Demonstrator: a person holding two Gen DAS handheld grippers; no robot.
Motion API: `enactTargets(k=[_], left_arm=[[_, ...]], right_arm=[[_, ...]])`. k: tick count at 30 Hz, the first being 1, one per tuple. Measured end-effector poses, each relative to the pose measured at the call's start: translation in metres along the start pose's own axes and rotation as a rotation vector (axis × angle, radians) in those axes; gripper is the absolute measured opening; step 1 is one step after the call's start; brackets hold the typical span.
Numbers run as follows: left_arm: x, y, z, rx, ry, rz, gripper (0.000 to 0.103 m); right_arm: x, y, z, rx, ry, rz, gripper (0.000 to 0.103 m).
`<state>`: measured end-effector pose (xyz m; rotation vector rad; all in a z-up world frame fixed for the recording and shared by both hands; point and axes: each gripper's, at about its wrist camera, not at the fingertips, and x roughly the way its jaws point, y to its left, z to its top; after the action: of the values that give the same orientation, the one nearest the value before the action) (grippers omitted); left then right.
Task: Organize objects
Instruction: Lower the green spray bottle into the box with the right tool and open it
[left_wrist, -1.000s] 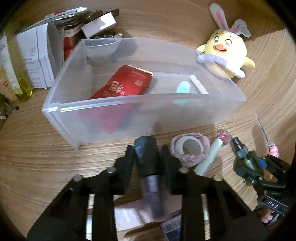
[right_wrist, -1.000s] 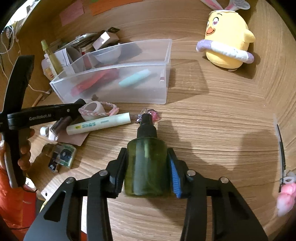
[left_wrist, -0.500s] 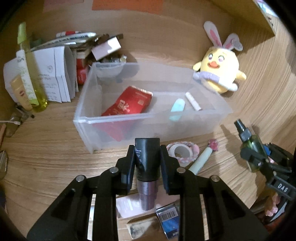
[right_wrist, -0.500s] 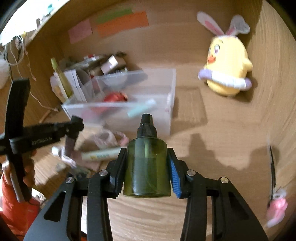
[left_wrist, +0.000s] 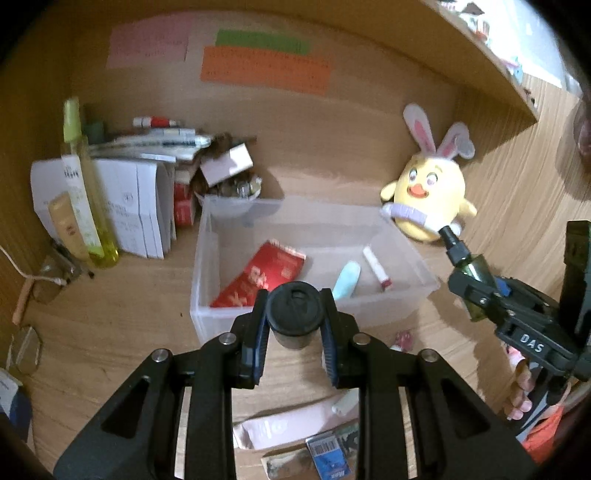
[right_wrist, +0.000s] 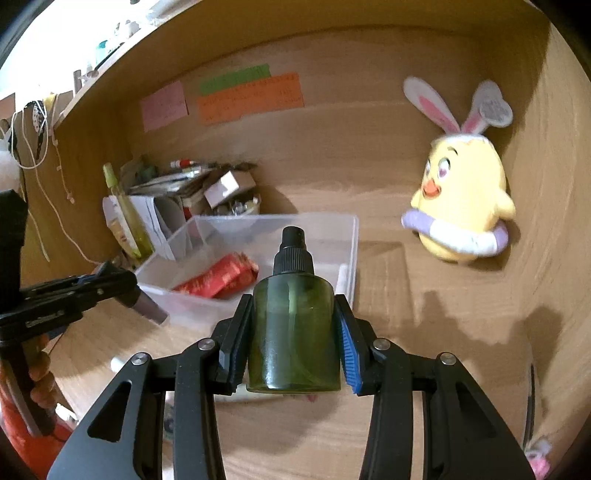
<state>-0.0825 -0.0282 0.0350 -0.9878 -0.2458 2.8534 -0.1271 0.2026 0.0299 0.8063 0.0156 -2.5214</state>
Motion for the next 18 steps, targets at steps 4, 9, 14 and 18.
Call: enactTargets(k=[4,9,14,18], left_arm=[[-0.005,-0.001,0.012,0.01,-0.033,0.018,0.025],[-0.003,0.0,0.027,0.005,-0.051,0.023,0.025],[-0.001,0.0,0.04,-0.005,-0.074,0.016,0.025],[0.003,-0.003,0.048,-0.004,-0.083,0.012,0.025]], right_arm=[[0.008,0.004,0.014,-0.019,-0.015,0.005,0.038],[0.022,0.005,0.029,-0.04,-0.027,0.002,0.038],[0.033,0.005,0.043,-0.054,-0.034,0.0,0.038],[0.041,0.008,0.051,-0.072,-0.036,-0.001,0.038]])
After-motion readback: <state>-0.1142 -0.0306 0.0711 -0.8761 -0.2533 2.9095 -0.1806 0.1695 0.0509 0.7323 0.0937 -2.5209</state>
